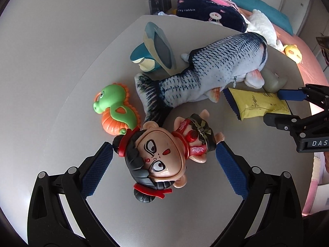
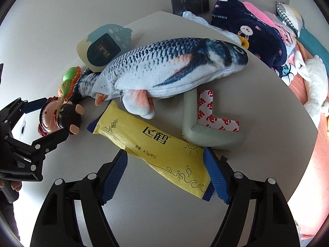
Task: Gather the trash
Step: 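Grasp the cartoon doll with the left tool while the right tool grasps the yellow packet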
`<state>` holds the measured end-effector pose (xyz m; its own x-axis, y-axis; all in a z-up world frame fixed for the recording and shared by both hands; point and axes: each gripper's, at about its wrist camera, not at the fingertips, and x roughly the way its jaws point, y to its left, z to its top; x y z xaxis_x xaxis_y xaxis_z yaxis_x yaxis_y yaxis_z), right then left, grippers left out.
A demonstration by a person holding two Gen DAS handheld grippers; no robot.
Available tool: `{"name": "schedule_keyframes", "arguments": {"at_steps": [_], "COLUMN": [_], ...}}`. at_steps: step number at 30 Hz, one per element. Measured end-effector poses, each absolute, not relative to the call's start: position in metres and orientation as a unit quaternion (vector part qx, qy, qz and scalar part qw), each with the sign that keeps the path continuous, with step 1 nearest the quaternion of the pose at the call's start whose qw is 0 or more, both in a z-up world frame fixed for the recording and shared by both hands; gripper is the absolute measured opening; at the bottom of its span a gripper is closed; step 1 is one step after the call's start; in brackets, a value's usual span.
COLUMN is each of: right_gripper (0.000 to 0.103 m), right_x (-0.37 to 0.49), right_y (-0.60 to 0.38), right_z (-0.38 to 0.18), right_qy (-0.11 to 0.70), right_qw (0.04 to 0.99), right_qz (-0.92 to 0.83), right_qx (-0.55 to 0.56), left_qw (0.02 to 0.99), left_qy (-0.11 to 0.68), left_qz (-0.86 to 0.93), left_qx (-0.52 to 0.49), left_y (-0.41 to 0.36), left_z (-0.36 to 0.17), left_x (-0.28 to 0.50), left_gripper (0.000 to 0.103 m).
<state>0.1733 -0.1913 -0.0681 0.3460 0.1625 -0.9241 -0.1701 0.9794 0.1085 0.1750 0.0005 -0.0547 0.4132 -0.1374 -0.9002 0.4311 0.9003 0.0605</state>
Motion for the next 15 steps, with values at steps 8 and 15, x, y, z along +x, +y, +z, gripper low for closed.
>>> {"name": "schedule_keyframes", "arguments": {"at_steps": [8, 15], "right_gripper": [0.077, 0.077], "right_x": [0.174, 0.175], "right_y": [-0.189, -0.182], "right_z": [-0.067, -0.066], "right_qy": [0.562, 0.561], "right_qw": [0.819, 0.818], "right_qz": [0.112, 0.120], "right_qx": [-0.020, -0.038], "left_qw": [0.799, 0.788], "left_qy": [0.527, 0.519], "left_qz": [-0.228, -0.237], "left_qx": [0.176, 0.231], "left_y": [-0.001, -0.008], "left_z": [-0.052, -0.053], "left_x": [0.186, 0.190], "left_gripper": [0.097, 0.097]}}
